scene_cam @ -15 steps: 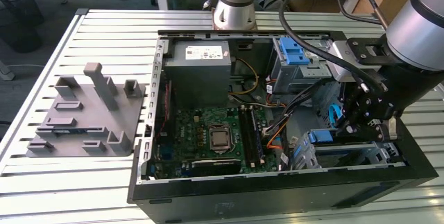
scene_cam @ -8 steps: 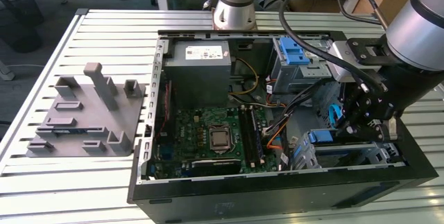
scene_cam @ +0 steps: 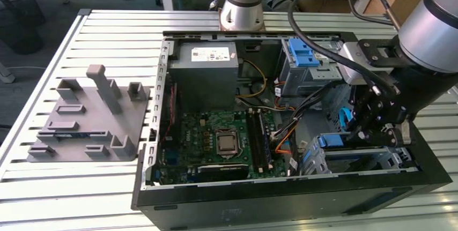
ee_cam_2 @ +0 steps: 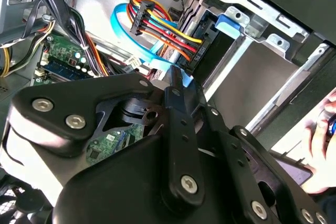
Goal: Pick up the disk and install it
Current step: 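Insert the second disk wire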
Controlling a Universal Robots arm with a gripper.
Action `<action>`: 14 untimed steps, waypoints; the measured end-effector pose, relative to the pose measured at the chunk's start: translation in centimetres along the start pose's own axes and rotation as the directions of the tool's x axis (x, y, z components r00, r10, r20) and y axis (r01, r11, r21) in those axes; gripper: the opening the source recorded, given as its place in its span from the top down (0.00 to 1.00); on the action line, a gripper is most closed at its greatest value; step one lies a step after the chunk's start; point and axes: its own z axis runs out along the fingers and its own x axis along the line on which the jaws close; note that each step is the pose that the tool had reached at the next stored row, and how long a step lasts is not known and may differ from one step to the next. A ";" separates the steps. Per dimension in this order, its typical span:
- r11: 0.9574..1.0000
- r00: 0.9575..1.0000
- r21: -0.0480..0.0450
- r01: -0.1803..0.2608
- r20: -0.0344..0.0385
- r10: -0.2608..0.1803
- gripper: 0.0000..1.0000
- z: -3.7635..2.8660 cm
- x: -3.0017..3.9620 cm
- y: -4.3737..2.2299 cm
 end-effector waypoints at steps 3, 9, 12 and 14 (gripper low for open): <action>1.000 1.000 0.000 0.000 0.000 0.000 0.76 -0.15 -0.01 0.00; 1.000 1.000 0.000 0.000 0.000 0.000 0.76 -0.46 -0.02 0.00; 1.000 1.000 0.000 0.000 0.000 0.000 0.76 -0.64 -0.03 0.00; 1.000 1.000 0.000 0.000 0.000 0.000 0.76 -0.82 -0.03 0.00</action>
